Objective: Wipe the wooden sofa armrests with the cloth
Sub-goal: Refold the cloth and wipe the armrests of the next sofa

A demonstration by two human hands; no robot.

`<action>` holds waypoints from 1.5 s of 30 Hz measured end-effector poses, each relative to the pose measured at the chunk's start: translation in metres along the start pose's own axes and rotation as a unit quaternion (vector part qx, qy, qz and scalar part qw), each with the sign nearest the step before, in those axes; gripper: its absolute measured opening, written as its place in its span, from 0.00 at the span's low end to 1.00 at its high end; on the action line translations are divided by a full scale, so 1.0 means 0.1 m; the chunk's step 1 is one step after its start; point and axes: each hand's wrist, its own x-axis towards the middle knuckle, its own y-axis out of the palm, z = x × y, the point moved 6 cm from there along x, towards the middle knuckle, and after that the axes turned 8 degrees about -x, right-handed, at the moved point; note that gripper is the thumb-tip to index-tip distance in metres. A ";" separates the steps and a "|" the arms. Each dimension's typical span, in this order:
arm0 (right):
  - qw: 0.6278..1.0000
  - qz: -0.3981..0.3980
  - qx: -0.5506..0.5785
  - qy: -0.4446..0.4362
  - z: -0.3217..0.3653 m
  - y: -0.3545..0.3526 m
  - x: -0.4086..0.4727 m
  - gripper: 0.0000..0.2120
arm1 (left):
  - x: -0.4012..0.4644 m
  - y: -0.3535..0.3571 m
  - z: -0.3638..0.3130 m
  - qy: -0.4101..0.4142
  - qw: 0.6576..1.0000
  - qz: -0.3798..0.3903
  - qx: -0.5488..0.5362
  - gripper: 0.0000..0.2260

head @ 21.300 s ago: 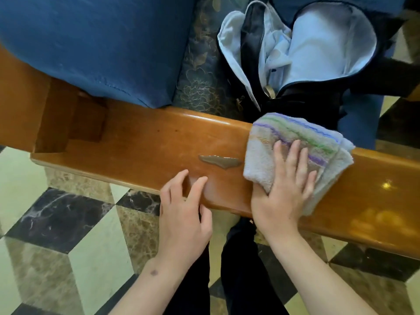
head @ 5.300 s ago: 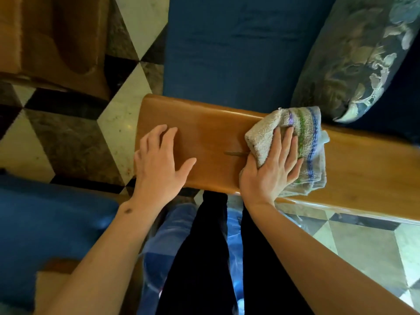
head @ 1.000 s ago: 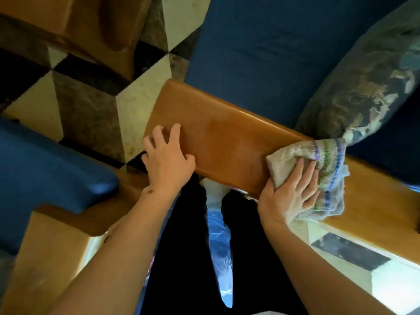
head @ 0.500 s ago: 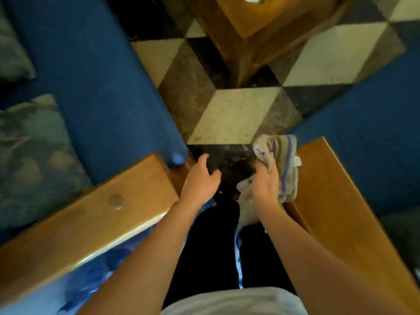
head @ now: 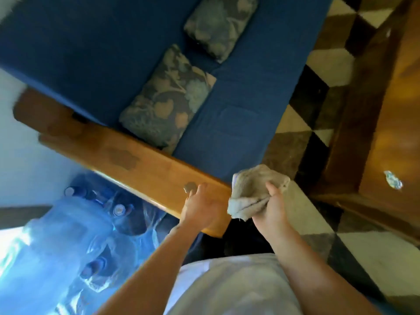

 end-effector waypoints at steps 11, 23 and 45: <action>0.863 0.055 -0.490 0.111 0.62 0.69 0.87 0.23 | -0.07 -0.05 0.05 -0.213 0.924 -0.227 -0.222 0.38; 0.704 0.154 -0.690 0.058 -0.25 0.99 1.05 0.26 | -0.03 0.93 0.80 -0.326 0.785 -0.323 -0.417 0.30; 0.144 0.373 -0.781 -0.480 -1.50 1.31 1.47 0.32 | 0.42 1.03 1.61 -0.318 0.592 -0.503 -0.544 0.14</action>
